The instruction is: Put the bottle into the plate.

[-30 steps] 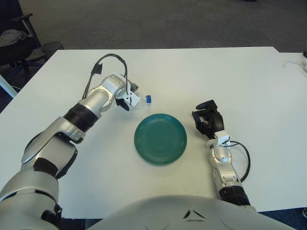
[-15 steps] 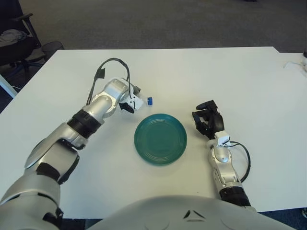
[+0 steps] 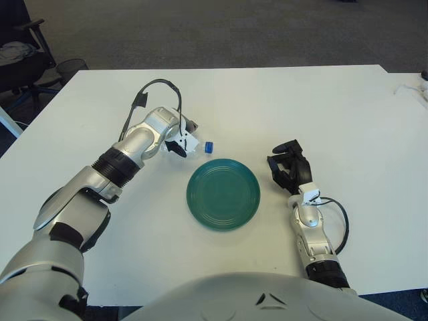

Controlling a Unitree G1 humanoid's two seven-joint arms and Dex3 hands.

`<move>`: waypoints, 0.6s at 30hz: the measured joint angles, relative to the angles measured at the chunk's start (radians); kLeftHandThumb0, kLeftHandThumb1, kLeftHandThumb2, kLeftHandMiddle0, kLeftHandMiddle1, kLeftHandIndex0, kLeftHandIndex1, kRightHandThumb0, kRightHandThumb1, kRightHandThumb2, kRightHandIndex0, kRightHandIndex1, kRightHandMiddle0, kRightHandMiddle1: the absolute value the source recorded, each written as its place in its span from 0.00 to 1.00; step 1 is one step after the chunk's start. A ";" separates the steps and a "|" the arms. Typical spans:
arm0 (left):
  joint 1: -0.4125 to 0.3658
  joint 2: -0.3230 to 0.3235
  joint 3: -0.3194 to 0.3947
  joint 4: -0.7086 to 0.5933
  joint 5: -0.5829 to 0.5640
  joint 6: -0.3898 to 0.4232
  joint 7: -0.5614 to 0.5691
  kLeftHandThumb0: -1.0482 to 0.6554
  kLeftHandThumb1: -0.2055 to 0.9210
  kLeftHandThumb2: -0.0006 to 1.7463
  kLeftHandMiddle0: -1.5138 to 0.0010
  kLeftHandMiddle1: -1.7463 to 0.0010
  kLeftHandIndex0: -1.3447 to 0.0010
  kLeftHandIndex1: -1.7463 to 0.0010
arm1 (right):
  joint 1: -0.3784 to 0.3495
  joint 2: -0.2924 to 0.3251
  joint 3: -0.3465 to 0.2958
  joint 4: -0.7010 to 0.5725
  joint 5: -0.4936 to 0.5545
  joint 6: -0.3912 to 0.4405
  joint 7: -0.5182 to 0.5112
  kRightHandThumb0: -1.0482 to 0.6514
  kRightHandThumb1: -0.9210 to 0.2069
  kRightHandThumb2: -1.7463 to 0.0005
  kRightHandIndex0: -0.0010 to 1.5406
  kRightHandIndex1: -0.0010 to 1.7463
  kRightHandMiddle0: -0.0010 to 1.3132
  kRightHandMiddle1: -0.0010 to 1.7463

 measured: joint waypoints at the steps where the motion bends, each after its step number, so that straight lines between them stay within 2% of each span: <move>1: 0.000 0.000 0.000 0.002 0.001 0.000 0.000 0.03 1.00 0.25 0.92 0.99 1.00 1.00 | 0.000 0.000 0.000 0.000 0.000 0.000 0.000 0.61 0.00 0.79 0.25 0.77 0.20 0.97; 18: 0.012 -0.010 -0.010 0.001 -0.002 -0.004 0.029 0.00 1.00 0.24 0.95 1.00 1.00 1.00 | 0.004 -0.001 -0.001 -0.006 0.000 0.002 0.000 0.61 0.00 0.79 0.25 0.77 0.20 0.97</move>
